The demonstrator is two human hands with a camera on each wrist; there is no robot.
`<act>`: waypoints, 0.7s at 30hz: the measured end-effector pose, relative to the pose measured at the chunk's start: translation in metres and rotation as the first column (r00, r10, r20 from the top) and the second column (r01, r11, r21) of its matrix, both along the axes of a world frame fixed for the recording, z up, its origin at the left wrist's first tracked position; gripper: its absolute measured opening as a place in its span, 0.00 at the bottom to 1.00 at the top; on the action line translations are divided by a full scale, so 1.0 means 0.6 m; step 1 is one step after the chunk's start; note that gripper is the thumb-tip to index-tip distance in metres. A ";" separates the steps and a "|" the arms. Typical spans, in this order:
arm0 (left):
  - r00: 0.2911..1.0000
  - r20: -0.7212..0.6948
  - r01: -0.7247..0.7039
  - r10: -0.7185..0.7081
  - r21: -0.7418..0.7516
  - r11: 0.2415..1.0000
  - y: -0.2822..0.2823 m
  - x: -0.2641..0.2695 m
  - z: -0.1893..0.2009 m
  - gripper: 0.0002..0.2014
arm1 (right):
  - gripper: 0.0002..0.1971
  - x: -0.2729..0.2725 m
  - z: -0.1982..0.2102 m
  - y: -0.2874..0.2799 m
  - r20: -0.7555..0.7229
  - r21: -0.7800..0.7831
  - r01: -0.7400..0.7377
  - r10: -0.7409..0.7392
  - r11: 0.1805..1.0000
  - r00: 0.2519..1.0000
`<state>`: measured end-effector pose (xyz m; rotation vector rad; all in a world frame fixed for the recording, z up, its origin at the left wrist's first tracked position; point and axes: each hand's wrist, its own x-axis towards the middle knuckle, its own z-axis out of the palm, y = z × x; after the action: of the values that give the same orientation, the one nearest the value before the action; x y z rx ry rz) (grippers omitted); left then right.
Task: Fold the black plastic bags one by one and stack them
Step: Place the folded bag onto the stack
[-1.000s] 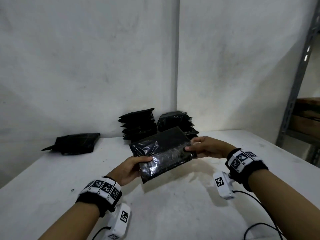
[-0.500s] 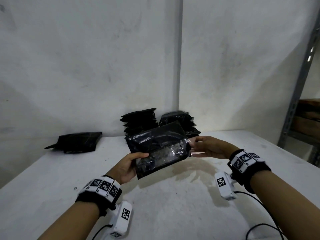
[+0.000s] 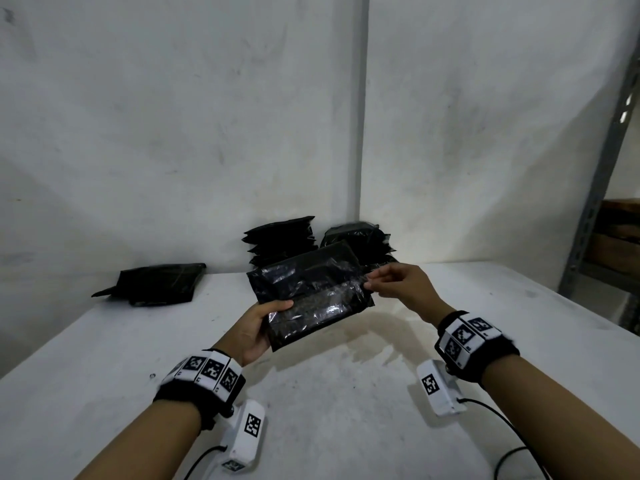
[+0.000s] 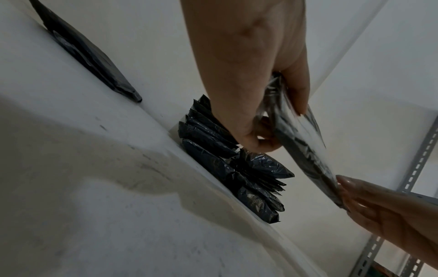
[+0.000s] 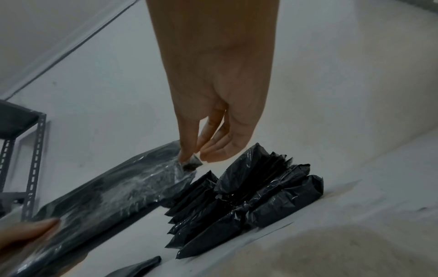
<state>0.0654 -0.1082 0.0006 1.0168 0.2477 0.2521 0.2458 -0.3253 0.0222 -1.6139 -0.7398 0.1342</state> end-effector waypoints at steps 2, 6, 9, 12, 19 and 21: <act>1.000 0.011 0.006 -0.006 -0.003 1.000 0.000 0.000 0.001 0.27 | 0.15 -0.001 -0.002 0.005 0.001 -0.001 0.016 -0.016 1.000 1.000; 1.000 0.000 0.031 -0.031 -0.003 1.000 0.001 0.000 0.000 0.26 | 0.16 -0.003 -0.006 0.007 -0.048 0.010 0.012 -0.011 1.000 0.999; 0.999 -0.014 0.033 -0.033 -0.004 0.999 0.003 0.000 -0.001 0.26 | 0.17 -0.003 -0.006 0.004 -0.120 -0.010 -0.027 0.025 1.000 0.992; 1.000 -0.017 0.026 -0.026 -0.025 0.999 0.001 0.000 0.000 0.25 | 0.13 -0.008 -0.006 0.000 -0.223 -0.003 -0.122 0.118 0.993 0.968; 0.997 -0.014 0.069 -0.069 -0.022 0.997 -0.008 0.002 0.004 0.20 | 0.18 -0.011 -0.008 -0.002 -0.334 -0.101 -0.232 0.186 0.968 0.924; 0.998 -0.018 0.065 -0.066 -0.020 0.998 -0.007 0.003 0.004 0.21 | 0.18 -0.013 -0.004 -0.003 -0.384 -0.089 -0.267 0.214 0.960 0.898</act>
<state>0.0671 -0.1125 0.0032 1.0062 0.2329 0.1807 0.2379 -0.3273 0.0196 -1.5602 -0.6408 0.6685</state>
